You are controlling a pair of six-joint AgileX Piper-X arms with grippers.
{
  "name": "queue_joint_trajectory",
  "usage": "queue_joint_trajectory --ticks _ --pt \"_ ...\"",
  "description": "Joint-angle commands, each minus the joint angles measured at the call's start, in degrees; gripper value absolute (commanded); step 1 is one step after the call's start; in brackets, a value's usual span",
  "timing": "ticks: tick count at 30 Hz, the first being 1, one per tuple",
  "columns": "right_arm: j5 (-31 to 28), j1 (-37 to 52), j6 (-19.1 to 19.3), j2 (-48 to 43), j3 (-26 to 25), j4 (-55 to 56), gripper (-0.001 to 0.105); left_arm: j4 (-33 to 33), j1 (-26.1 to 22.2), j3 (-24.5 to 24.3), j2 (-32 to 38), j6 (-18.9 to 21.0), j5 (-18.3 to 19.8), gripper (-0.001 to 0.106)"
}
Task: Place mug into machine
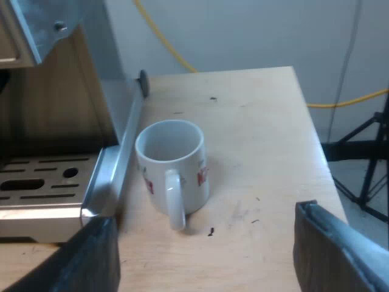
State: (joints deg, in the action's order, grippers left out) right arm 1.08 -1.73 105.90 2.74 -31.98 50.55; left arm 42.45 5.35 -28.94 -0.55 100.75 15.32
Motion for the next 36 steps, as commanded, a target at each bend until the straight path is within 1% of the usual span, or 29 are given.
queue_joint_trajectory --ticks 1,3,5,7,9,11,13,15,21,22,23,25,26,28,30,32,33,34,35,36 --pt "1.92 0.05 1.54 2.66 -0.1 -3.12 0.062 -4.92 0.36 -0.25 -3.46 0.61 4.42 0.08" --pt "2.72 0.05 2.45 4.16 -0.1 -4.3 0.062 -7.14 1.21 -0.25 -5.55 0.61 5.96 0.08" --pt "3.4 0.05 2.76 6.01 -0.1 -5.79 0.062 -9.21 2.52 -0.25 -7.83 0.61 6.43 0.08" --pt "4.97 0.05 3.68 8.32 -0.1 -7.57 0.062 -11.68 5.24 -0.25 -10.5 0.61 6.42 0.08" --pt "6.13 0.05 3.69 9.96 -0.1 -8.91 0.062 -13.65 7.41 -0.25 -12.46 0.61 6.42 0.079" --pt "6.85 0.05 3.69 11.85 -0.1 -9.93 0.062 -15.32 9.84 -0.25 -14.74 0.61 6.42 0.077" --pt "6.89 0.05 3.69 14.29 -0.1 -11.21 0.062 -17.85 13.07 -0.25 -18.12 0.61 6.42 0.072" --pt "7.02 0.05 3.69 15.99 -0.1 -12.07 0.062 -19.74 14.96 -0.25 -20.48 0.61 6.42 0.069" --pt "10.13 0.05 3.69 20.57 0.39 -14.82 0.062 -27.84 22.88 -0.25 -29.24 0.61 6.42 0.068" --pt "10.42 0.05 3.69 21.5 0.41 -14.82 0.062 -29.68 24.82 -0.25 -31.4 0.61 6.31 0.068" --pt "10.42 0.05 3.69 21.95 0.41 -14.82 0.062 -30.8 25.36 -0.25 -32.48 0.61 6.25 0.068" --pt "10.41 0.05 3.69 23.65 0.51 -14.82 0.062 -33.86 28.24 -0.25 -36.4 0.71 5.85 0.068" --pt "10.41 0.05 3.69 24.1 0.51 -14.82 0.062 -34.35 28.95 -0.25 -37.15 0.74 5.85 0.068" --pt "10.41 0.05 3.69 25.79 0.51 -14.82 0.062 -37.68 31.46 -0.25 -41.38 1.01 4.79 0.068" --pt "10.41 0.05 3.69 27.26 0.51 -14.82 0.062 -40.1 32.69 -0.25 -44.32 1.01 3.95 0.068" --pt "10.41 0.05 3.69 28.44 0.51 -14.82 0.062 -42.45 33.55 -0.25 -46.91 1.01 3.96 0.068" --pt "10.41 0.05 3.69 29.34 0.51 -14.82 0.062 -43.62 33.82 -0.25 -48.79 1.94 3.63 0.068" --pt "10.41 0.05 3.69 30.4 0.51 -14.82 0.062 -45.05 33.79 -0.25 -50.56 4.37 3.3 0.068" --pt "10.41 0.05 3.69 30.92 0.51 -14.82 0.062 -45.75 33.8 -0.25 -51.42 5.2 3.26 0.068" --pt "10.41 0.05 3.69 31.82 0.51 -14.82 0.062 -46.98 33.8 -0.25 -53.06 7.01 3.26 0.068"
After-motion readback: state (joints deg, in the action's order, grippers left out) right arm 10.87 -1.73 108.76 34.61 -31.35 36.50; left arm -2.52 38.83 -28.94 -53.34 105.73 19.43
